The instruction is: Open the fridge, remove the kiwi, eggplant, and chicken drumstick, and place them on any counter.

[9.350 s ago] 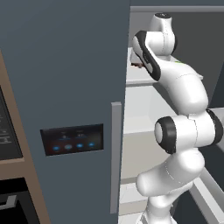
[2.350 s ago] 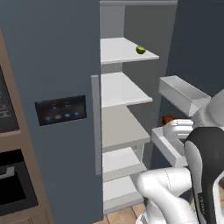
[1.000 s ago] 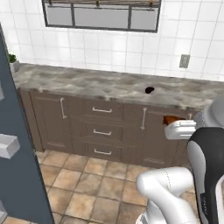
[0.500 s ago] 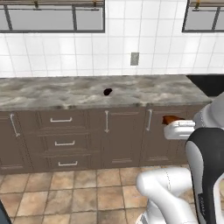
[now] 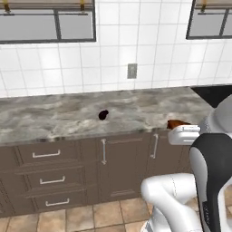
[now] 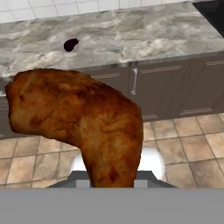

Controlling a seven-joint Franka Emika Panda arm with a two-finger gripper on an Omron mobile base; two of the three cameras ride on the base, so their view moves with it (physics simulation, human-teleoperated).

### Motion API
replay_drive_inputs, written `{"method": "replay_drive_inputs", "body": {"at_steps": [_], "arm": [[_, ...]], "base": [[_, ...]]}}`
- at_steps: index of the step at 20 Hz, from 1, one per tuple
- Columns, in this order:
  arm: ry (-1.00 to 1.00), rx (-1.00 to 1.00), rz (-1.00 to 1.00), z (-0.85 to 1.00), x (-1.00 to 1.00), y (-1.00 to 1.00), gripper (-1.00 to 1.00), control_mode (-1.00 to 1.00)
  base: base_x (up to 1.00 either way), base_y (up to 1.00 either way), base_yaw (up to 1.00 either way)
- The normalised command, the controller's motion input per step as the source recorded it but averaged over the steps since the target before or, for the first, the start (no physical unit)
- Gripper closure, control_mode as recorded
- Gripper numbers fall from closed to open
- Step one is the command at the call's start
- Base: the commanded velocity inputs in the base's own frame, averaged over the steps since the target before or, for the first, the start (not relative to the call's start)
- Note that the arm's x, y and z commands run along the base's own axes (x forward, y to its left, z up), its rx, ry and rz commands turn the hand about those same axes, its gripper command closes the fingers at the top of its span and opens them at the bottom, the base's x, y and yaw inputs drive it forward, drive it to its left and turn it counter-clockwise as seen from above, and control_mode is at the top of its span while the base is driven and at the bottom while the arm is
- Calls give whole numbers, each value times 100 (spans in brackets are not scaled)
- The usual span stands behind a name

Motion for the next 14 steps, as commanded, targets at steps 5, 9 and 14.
{"method": "replay_drive_inputs", "body": {"at_steps": [5,9,14], "arm": [[0,0,0,0,0,0,100,100],[0,0,0,0,0,0,100,100],[0,0,0,0,0,0,100,100]], "base": [[95,-11,-6],[71,-14,-3],[66,-15,-5]]}}
